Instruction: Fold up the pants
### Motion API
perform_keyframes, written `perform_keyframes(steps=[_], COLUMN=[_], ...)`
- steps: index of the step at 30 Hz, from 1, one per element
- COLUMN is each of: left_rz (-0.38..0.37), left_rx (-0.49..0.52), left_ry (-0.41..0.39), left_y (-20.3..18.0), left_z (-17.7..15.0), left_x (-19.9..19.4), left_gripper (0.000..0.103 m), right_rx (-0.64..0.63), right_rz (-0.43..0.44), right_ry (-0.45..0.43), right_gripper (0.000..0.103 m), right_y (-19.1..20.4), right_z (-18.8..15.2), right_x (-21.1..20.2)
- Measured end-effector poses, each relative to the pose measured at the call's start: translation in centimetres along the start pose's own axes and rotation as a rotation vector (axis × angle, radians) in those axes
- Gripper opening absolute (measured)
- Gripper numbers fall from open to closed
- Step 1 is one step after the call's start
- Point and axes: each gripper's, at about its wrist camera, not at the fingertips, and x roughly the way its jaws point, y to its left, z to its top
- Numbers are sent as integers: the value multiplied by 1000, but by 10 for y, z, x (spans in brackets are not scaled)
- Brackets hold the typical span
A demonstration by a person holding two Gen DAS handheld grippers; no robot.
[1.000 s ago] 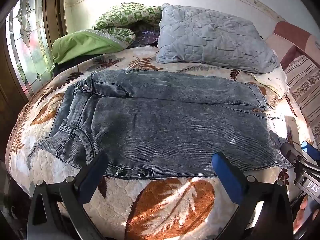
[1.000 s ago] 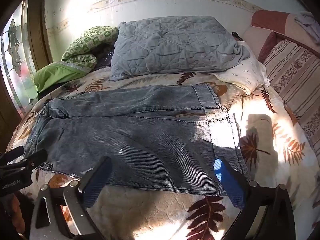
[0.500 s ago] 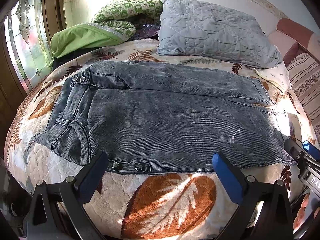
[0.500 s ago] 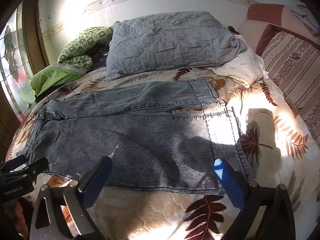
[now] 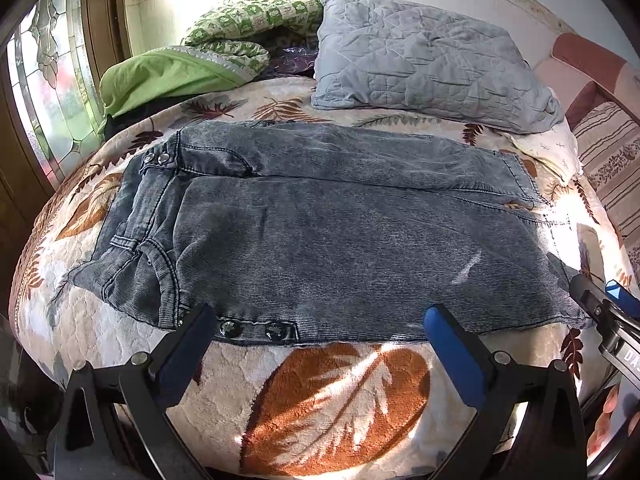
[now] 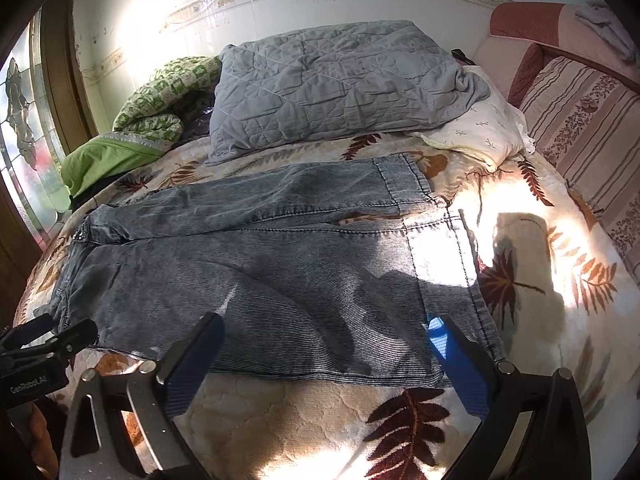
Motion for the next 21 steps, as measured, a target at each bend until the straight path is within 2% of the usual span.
perform_keyframes(steps=[21], left_rz=[1], left_rx=[-14], left_ry=[15], left_y=[2], left_z=[-1], left_x=[2], left_gripper=[103], right_rx=[2], right_rz=[1], right_ry=[10], right_gripper=[103], right_y=[-1], right_z=[-3], right_x=[2])
